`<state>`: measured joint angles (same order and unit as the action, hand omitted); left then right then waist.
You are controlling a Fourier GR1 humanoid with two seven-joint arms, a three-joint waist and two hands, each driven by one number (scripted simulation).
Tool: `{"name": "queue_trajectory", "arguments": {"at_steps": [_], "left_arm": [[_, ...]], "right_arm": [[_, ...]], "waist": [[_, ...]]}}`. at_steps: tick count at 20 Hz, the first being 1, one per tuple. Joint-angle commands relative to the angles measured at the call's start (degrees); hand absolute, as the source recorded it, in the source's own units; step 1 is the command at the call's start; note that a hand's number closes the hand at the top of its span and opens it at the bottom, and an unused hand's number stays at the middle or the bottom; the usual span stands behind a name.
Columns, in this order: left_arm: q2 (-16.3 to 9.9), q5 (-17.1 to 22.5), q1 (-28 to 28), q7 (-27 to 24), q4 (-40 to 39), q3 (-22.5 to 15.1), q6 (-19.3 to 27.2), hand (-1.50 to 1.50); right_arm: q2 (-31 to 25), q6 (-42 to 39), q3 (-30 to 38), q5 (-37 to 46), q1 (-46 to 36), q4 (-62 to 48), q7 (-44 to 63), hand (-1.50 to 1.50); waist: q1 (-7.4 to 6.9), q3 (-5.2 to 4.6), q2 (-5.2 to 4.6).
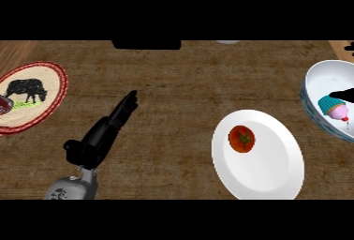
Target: Pick the cupcake from the plate and place it in the bowl
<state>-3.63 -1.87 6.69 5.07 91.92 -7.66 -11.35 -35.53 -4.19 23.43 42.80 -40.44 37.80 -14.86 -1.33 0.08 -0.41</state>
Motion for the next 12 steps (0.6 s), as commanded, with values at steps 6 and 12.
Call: {"name": "queue_trajectory", "arguments": {"at_steps": [6, 12], "left_arm": [[-0.01, 0.28, 0.74, 0.94, 0.55, 0.4, -0.28, 0.0], [0.67, -0.75, -0.57, -0.86, 0.07, 0.05, 0.58, 0.0]], "right_arm": [[-5.73, 3.63, 13.66, -10.91, -3.57, -9.45, -1.18, -1.5], [-15.65, -1.9, 20.11, -16.5, -1.19, -15.92, -3.88, -1.5]], "waist": [[0.12, 0.06, -0.16], [0.42, 0.09, -0.19]]}}
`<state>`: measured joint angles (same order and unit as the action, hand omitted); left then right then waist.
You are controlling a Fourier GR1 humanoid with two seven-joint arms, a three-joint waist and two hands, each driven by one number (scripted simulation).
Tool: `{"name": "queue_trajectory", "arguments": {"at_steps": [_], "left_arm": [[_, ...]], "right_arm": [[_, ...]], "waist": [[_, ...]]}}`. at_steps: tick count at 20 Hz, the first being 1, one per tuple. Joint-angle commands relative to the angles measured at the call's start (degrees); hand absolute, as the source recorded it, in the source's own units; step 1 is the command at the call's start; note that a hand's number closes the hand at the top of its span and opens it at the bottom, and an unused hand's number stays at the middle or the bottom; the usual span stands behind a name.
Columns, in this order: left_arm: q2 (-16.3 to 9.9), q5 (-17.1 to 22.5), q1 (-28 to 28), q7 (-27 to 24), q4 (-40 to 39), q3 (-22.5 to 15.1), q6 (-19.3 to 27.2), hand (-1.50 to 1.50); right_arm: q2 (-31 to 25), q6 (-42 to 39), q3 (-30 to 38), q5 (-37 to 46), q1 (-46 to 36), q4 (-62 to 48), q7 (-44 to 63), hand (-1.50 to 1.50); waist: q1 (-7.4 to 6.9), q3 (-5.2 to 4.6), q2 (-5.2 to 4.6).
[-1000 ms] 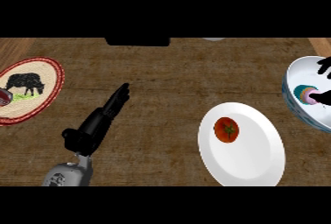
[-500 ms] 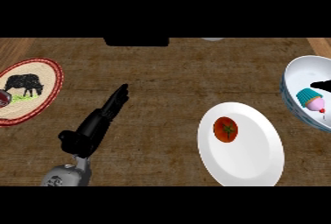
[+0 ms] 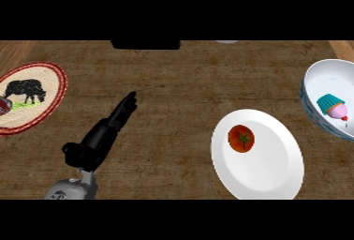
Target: Pick the cupcake from the plate and place it in the bowl
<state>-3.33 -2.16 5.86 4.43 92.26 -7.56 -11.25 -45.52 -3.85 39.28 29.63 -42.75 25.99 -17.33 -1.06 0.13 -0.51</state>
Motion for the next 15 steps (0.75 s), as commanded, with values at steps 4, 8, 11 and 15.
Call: {"name": "queue_trajectory", "arguments": {"at_steps": [4, 8, 11, 15], "left_arm": [[-0.22, -0.15, 1.35, -1.24, -2.0, 1.3, 0.16, 0.0], [0.35, -1.3, 1.19, -0.38, -0.38, -0.24, 0.6, 0.0], [0.52, -0.74, 2.53, 1.41, 0.29, 0.44, 0.95, 0.0], [-1.12, 0.94, 1.15, -0.07, -0.04, 1.92, -1.04, 0.0]], "right_arm": [[-8.76, -2.62, 8.52, -6.44, 7.89, -8.39, -9.4, -1.5], [-14.9, -8.42, 11.62, -9.31, 9.91, -11.75, -11.44, -1.5], [-16.34, -11.76, 12.34, -9.89, 13.7, -14.13, -13.96, -1.5], [-18.25, -16.61, 13.29, -11.04, 16.94, -15.42, -17.4, -1.5]], "waist": [[0.41, 0.2, -0.41], [0.08, 0.3, -0.35], [0.14, 0.38, -0.37], [-0.11, 0.36, -0.26]]}}
